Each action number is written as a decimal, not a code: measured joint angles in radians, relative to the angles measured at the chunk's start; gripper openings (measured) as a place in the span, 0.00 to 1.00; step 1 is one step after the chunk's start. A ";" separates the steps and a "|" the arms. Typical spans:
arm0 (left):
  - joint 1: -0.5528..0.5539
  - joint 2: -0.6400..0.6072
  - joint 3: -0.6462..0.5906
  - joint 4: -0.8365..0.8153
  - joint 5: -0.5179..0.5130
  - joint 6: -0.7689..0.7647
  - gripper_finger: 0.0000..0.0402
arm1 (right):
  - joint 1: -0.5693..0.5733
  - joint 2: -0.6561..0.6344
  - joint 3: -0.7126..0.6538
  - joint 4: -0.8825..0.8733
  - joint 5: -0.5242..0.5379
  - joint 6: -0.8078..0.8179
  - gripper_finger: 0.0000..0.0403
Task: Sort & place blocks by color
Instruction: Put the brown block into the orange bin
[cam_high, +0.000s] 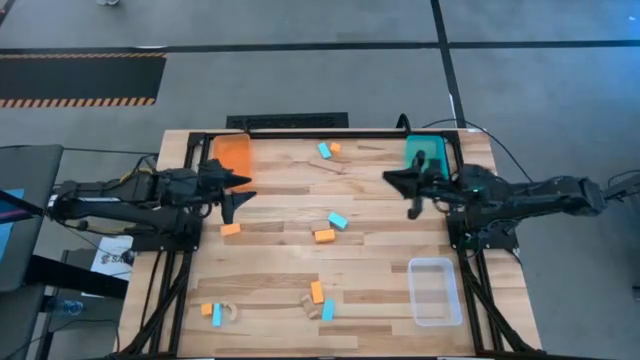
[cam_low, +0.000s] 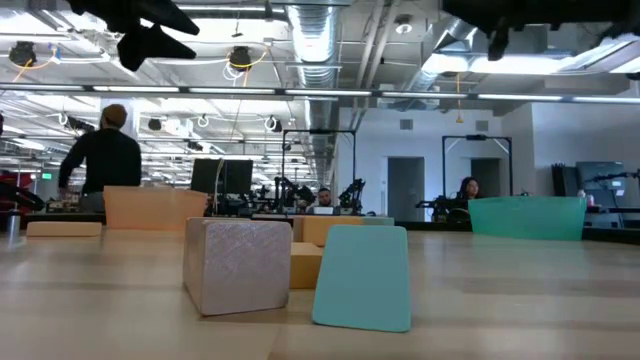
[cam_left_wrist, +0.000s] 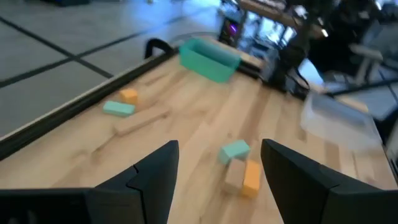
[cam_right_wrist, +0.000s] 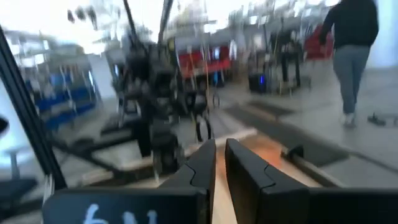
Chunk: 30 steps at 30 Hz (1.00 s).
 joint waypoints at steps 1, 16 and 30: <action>0.000 0.009 0.000 -0.001 0.024 0.020 0.54 | 0.008 0.037 0.027 -0.021 0.000 0.000 0.16; 0.000 0.321 0.000 -0.073 0.205 0.114 0.54 | 0.125 0.455 0.300 -0.390 0.003 0.126 0.33; 0.000 0.566 0.001 0.108 0.293 0.208 0.59 | 0.176 0.587 0.341 -0.483 0.004 0.261 0.63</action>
